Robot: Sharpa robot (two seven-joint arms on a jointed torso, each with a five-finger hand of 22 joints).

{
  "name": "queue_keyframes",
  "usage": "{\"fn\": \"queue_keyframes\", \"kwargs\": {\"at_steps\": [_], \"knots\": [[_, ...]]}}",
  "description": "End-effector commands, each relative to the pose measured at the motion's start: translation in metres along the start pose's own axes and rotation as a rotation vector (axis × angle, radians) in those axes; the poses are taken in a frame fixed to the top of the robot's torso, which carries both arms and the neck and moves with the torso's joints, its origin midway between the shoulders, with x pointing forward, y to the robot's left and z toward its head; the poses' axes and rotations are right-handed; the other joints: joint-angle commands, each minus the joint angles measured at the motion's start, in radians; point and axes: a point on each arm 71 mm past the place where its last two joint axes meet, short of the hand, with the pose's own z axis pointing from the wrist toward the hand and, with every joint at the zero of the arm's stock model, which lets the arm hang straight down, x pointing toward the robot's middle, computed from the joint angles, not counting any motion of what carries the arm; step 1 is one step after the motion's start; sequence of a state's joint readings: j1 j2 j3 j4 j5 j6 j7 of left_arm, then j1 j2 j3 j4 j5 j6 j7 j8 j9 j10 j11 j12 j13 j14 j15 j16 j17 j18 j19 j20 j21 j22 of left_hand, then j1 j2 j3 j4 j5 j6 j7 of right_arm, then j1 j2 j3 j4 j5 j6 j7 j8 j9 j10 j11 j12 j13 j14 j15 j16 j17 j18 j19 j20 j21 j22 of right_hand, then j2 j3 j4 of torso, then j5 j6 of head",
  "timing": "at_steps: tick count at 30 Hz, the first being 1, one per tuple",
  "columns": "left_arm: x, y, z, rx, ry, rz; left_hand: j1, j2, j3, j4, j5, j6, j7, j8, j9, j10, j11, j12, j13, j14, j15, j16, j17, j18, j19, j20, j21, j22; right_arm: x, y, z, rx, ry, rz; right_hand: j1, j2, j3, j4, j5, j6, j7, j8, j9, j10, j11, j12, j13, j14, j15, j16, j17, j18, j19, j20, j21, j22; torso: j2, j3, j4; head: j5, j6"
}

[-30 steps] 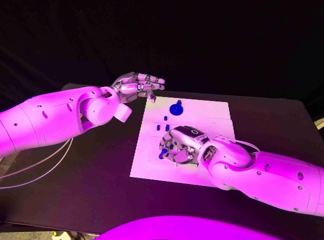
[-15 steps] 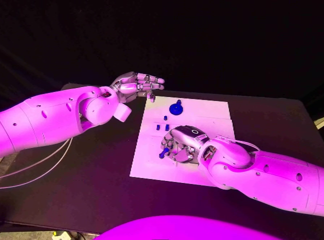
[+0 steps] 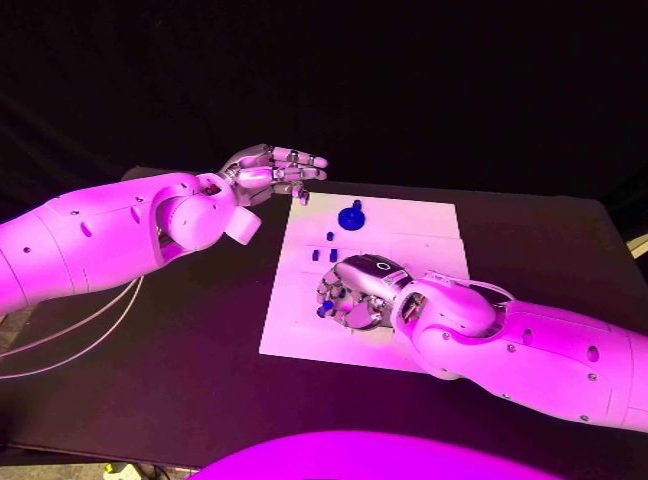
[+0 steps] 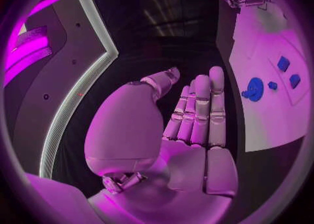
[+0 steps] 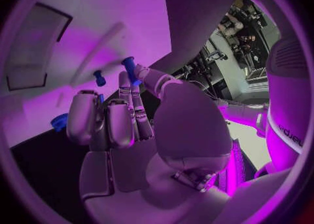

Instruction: Assemble the parts on the task board

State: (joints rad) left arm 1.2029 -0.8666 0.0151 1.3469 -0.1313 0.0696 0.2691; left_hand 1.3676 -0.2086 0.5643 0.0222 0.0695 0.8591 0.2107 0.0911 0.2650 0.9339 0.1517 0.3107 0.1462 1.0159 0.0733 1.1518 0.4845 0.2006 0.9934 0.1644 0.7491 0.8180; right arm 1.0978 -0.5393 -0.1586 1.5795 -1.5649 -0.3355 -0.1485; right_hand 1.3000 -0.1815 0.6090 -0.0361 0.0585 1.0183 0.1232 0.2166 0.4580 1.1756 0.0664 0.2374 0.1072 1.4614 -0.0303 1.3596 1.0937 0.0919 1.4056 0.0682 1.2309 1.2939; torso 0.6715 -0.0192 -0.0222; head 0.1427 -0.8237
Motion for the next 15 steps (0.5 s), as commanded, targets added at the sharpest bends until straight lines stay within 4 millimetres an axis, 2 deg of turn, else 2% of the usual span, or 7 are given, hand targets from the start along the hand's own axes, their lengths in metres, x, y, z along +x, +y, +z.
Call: {"fn": "queue_keyframes", "kwargs": {"at_steps": [1,3,6,11,15], "knots": [[0.0014,-0.0006,0.0003,0.002,0.006,-0.003,-0.005,0.012,-0.030,0.011,-0.002,-0.006,0.007,0.022,-0.012,-0.021,0.001,0.015,-0.009,-0.014,0.002,-0.009,-0.009,-0.016,-0.001,0.000,-0.011,-0.012,0.0040,0.0025,0.0005,-0.014,0.030,0.021,-0.038,0.010,0.037,-0.005,0.050,-0.020,0.005,0.015,0.017,0.018,-0.008,0.001,0.048,0.023,0.009,0.010,0.002,-0.009,0.001,0.011,-0.017,0.000,0.000,-0.0002,0.0001,-0.001,-0.001],[0.0012,-0.0006,0.0002,0.002,0.006,-0.003,-0.005,0.012,-0.030,0.011,-0.002,-0.006,0.007,0.022,-0.012,-0.021,0.001,0.015,-0.009,-0.014,0.002,-0.009,-0.009,-0.016,-0.001,0.000,-0.011,-0.012,0.0044,0.0035,0.0007,-0.020,0.034,0.029,-0.043,0.006,0.033,-0.003,0.052,-0.024,0.006,0.012,0.016,0.015,-0.007,-0.001,0.048,0.023,0.010,0.011,0.003,-0.009,0.001,0.012,-0.018,0.000,0.000,0.0000,0.0002,-0.001,-0.002],[0.0010,-0.0005,-0.0001,0.000,0.006,-0.003,-0.005,0.012,-0.030,0.011,-0.002,-0.006,0.007,0.022,-0.012,-0.021,0.001,0.015,-0.009,-0.014,0.002,-0.009,-0.009,-0.016,-0.001,0.000,-0.011,-0.012,0.0046,0.0049,0.0008,-0.027,0.033,0.039,-0.076,-0.026,0.000,0.013,0.053,-0.057,0.014,-0.009,0.008,-0.026,0.006,-0.020,0.044,0.023,0.021,0.013,0.005,-0.008,-0.003,0.021,-0.027,-0.005,0.000,0.0003,-0.0002,-0.002,-0.002],[0.0009,-0.0003,-0.0004,-0.003,0.009,-0.004,-0.006,0.013,-0.032,0.013,-0.002,-0.006,0.007,0.023,-0.013,-0.022,0.001,0.016,-0.009,-0.014,0.002,-0.009,-0.010,-0.016,-0.001,0.001,-0.013,-0.013,0.0030,0.0043,0.0006,-0.023,0.011,0.043,-0.075,-0.031,-0.008,0.016,0.055,-0.072,0.017,-0.018,0.005,-0.048,0.011,-0.025,0.042,0.023,0.025,0.015,0.007,-0.007,-0.003,0.025,-0.030,-0.005,0.000,0.0001,-0.0002,-0.002,-0.002],[0.0006,-0.0002,-0.0007,-0.005,0.010,-0.004,-0.006,0.013,-0.032,0.013,-0.002,-0.006,0.007,0.023,-0.013,-0.022,0.001,0.016,-0.009,-0.014,0.002,-0.009,-0.010,-0.016,-0.001,0.001,-0.013,-0.013,0.0012,0.0027,0.0001,-0.015,-0.013,0.042,-0.070,-0.040,-0.022,0.018,0.056,-0.097,0.023,-0.034,0.000,-0.105,0.021,-0.033,0.038,0.023,0.034,0.020,0.014,-0.002,-0.014,0.034,-0.055,-0.022,0.000,0.0001,-0.0004,-0.002,-0.001]]}}
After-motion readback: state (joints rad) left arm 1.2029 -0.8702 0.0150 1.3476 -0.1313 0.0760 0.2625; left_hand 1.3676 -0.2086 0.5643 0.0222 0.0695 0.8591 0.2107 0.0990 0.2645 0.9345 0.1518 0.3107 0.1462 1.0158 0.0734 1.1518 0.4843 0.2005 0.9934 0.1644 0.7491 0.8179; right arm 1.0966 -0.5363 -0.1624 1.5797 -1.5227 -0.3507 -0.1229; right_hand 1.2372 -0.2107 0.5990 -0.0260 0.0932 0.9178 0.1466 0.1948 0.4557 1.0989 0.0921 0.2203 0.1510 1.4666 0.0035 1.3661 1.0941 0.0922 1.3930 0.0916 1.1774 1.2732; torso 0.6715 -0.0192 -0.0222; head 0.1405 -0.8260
